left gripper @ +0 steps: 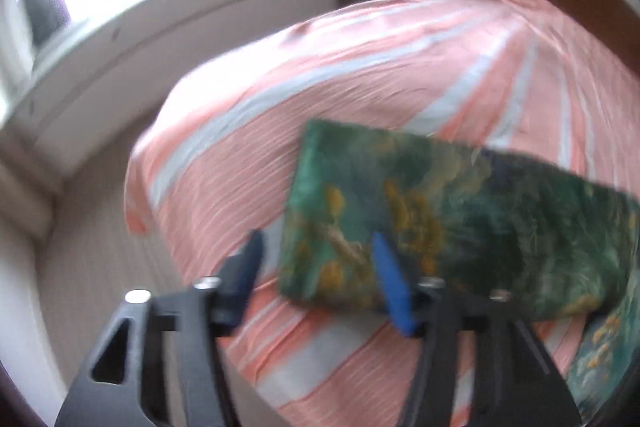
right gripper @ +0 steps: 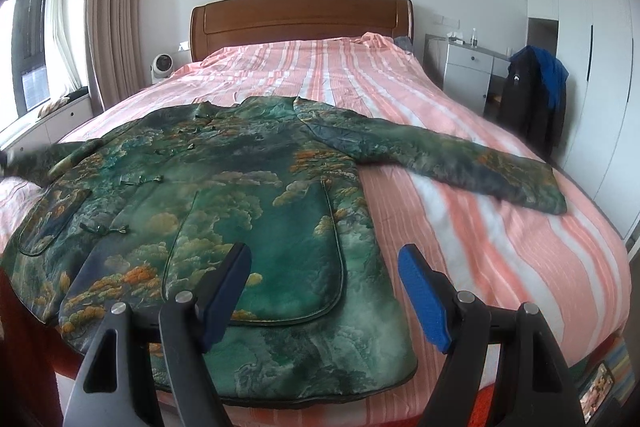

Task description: Fold large clothes

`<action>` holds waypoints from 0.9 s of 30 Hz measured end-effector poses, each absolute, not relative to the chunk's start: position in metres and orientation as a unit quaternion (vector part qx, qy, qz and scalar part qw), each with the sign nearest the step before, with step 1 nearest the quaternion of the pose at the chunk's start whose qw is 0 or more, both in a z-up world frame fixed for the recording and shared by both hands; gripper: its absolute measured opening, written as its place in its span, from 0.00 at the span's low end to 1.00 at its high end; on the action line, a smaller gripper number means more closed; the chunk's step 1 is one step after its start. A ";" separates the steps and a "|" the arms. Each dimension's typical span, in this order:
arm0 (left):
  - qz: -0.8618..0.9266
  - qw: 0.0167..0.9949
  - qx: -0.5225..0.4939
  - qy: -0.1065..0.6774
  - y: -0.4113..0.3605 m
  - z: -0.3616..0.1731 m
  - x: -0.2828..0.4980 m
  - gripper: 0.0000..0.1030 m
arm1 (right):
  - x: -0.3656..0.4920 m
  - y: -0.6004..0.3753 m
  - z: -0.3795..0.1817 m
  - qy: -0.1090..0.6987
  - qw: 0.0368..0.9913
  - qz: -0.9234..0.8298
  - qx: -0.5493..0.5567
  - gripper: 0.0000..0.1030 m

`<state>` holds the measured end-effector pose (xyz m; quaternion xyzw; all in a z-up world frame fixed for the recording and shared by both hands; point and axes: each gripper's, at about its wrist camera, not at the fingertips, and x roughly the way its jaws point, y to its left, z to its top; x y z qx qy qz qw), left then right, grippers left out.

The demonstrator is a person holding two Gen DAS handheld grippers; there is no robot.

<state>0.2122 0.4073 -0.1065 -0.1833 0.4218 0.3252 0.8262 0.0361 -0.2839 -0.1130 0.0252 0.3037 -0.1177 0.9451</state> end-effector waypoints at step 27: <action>-0.018 0.894 0.041 0.447 0.005 -0.172 0.307 1.00 | 0.037 -0.321 -0.127 0.315 0.931 -0.152 0.099 0.74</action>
